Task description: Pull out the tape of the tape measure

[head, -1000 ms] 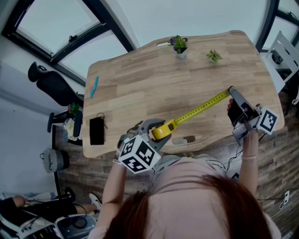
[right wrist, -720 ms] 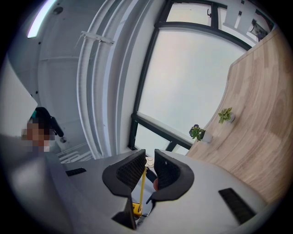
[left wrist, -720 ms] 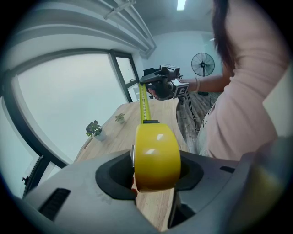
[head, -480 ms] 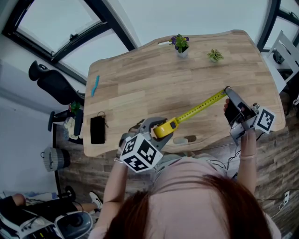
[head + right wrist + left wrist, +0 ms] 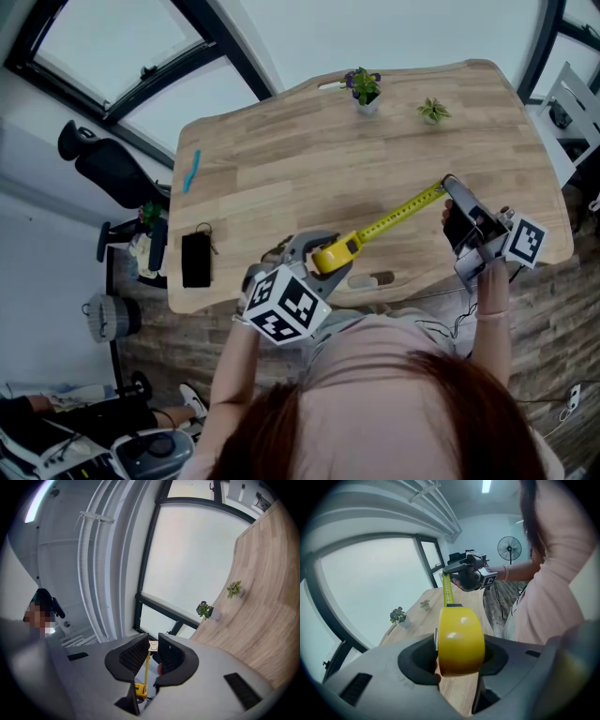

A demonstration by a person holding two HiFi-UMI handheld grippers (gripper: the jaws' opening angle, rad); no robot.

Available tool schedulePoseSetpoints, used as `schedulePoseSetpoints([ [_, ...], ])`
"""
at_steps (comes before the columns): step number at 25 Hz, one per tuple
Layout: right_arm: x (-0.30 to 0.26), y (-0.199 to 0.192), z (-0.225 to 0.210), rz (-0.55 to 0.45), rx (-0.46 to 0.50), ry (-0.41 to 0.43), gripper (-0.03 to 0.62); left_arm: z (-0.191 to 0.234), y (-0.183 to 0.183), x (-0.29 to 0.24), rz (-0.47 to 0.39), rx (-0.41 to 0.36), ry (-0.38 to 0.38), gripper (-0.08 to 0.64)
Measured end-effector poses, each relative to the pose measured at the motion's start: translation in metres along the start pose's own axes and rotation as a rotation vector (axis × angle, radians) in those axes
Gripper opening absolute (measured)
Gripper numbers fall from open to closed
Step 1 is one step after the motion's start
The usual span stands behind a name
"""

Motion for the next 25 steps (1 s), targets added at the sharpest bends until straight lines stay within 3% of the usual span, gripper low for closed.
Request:
schedulePoseSetpoints([
  [25, -0.025, -0.033, 0.003, 0.07, -0.036, 0.029, 0.054, 0.004, 0.008, 0.002, -0.036, 0.023, 0.013, 0.179],
])
Point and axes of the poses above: the fingertips, and each gripper's own axes: x backward along the fingers, z to its left, y out of its top, the point moved 8 cm from there along x, backward along the fingers, and after that the axes turned 1 degree about x, right-handed, at the moved point
